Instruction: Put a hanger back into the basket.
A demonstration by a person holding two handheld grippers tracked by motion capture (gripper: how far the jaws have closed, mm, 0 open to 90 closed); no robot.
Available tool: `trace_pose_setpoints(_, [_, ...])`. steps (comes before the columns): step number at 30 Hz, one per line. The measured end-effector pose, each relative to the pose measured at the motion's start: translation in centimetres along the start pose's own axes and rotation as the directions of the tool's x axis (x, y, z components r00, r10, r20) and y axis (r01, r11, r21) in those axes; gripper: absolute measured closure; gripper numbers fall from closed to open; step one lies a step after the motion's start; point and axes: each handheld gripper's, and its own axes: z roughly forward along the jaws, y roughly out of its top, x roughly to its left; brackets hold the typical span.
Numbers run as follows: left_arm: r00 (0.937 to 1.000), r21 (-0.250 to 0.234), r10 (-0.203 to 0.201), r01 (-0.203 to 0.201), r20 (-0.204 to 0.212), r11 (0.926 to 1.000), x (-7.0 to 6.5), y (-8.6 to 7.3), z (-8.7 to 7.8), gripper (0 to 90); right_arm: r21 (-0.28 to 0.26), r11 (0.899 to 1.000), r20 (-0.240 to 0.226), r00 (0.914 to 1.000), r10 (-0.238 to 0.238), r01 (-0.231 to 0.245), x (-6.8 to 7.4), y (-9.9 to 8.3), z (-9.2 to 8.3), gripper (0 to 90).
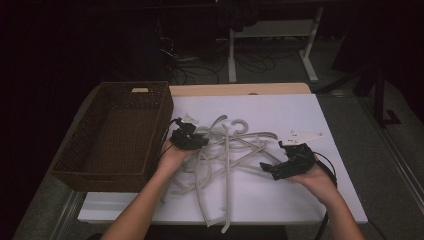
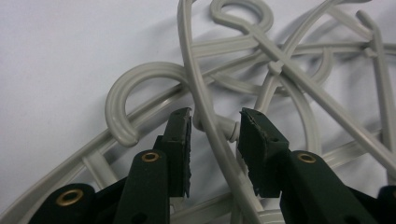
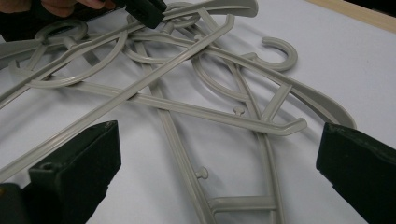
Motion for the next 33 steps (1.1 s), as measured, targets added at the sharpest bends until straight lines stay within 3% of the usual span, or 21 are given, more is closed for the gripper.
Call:
trace_pose_setpoints(11, [0.9997, 0.025, 0.003, -0.002, -0.025, 0.9997, -0.2, -0.1, 0.6, 70.5, -0.002, 1.000, 0.000, 1.0000, 0.001, -0.001, 0.0, 0.0, -0.1, 0.0])
trace_pose_setpoints(22, [0.9989, 0.002, 0.010, -0.010, -0.046, 0.9999, -0.7, 0.1, 0.7, 81.3, -0.004, 1.000, 0.000, 1.0000, 0.001, -0.001, 0.0, 0.0, -0.1, 0.0])
trace_pose_setpoints(25, [0.9992, -0.014, -0.003, 0.003, -0.039, 0.9999, -0.8, 0.3, 0.4, 82.0, -0.004, 1.000, 0.001, 1.0000, 0.002, -0.002, -0.1, 0.0, -0.1, 0.0])
trace_pose_setpoints(33, [0.9991, -0.054, 0.043, -0.043, -0.003, 0.9976, -2.3, 2.2, -0.8, 82.3, -0.011, 1.000, 0.001, 1.0000, 0.005, -0.005, -0.1, 0.0, -0.3, 0.0])
